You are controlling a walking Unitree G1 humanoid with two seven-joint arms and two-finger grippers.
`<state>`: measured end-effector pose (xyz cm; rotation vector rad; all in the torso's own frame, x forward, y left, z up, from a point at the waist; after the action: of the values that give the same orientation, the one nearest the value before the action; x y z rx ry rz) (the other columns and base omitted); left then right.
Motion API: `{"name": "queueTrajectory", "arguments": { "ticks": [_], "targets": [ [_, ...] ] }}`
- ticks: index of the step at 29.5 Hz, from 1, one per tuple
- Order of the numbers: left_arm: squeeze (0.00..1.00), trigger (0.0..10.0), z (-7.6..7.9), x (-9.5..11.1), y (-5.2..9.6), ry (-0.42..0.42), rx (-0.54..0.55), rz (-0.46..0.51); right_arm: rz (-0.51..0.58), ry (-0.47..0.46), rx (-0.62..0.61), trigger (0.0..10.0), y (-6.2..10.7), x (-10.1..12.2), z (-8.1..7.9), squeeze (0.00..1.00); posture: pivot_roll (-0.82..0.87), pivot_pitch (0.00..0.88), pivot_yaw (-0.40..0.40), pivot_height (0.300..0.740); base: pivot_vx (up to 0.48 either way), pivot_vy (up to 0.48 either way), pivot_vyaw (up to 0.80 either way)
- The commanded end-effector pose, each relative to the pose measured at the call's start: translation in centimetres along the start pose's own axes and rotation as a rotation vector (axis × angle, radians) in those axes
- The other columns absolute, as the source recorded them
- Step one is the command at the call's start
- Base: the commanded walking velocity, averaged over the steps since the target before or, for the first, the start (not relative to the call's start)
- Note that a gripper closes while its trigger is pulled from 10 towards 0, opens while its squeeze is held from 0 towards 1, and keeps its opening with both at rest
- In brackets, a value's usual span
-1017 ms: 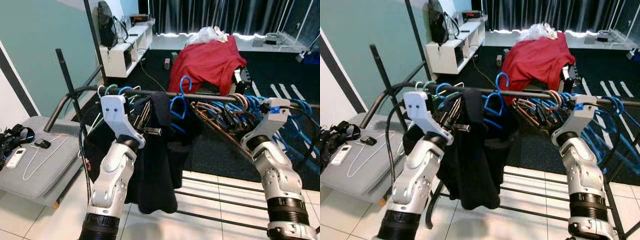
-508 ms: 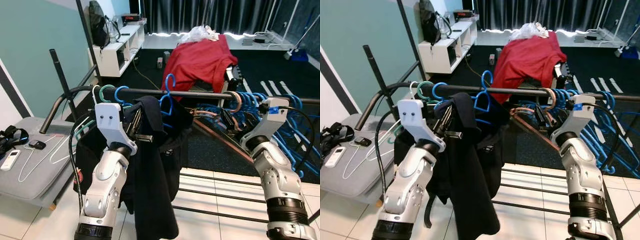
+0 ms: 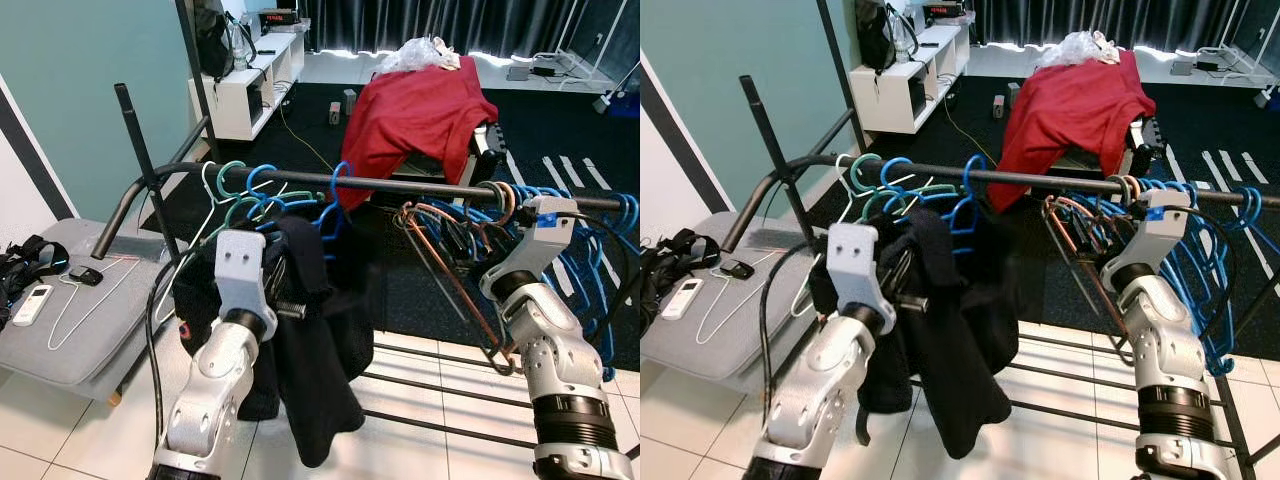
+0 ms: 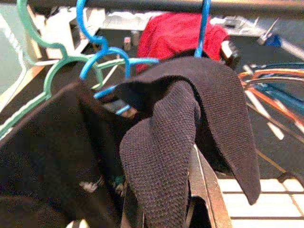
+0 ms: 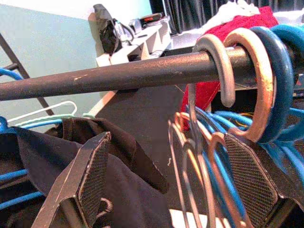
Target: Hang hanger
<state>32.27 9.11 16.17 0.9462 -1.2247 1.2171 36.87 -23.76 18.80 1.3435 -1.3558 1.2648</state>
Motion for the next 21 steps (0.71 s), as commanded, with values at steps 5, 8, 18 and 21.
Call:
{"name": "queueTrajectory", "arguments": {
  "ticks": [5, 8, 18, 21],
  "targets": [
    [0.00, 10.0, 0.4, -1.8, 1.0, 0.016, 0.030, -0.091, -0.013, -0.017, 0.001, 10.0, 0.0, -0.2, 0.0, 0.00, -0.13, 0.048, 0.030, 0.735, 0.000, 0.000, 0.00],
    [0.00, 10.0, 1.5, -2.3, 1.3, 0.011, -0.036, -0.137, -0.014, -0.016, 0.003, 10.0, 0.0, -0.2, -0.1, 0.00, -0.13, 0.048, 0.030, 0.735, 0.000, 0.000, 0.00],
    [1.00, 10.0, 7.1, -4.2, 4.5, 0.009, -0.487, -0.369, -0.019, -0.015, 0.003, 10.0, 0.1, -0.3, 0.0, 0.00, -0.13, 0.040, 0.030, 0.735, 0.000, 0.000, 0.00],
    [1.00, 10.0, 7.9, -3.5, 7.1, -0.061, -0.761, -0.419, -0.020, -0.016, 0.004, 10.0, 0.1, -0.3, 0.0, 0.00, -0.13, 0.041, 0.028, 0.735, 0.000, 0.000, 0.00]
  ]
}}
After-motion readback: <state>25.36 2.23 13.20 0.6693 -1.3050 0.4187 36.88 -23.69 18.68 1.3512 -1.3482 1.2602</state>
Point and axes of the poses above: a point about 5 cm out from each wrist's last joint towards the gripper, its own y axis pointing back from the gripper into the wrist, its own x axis along the axis of the wrist's last joint, z = x × y, the point moved 3 cm from there along -y, pointing out of the wrist towards the gripper, and after that the axes turned 2 degrees about y, right-handed, at the moved point
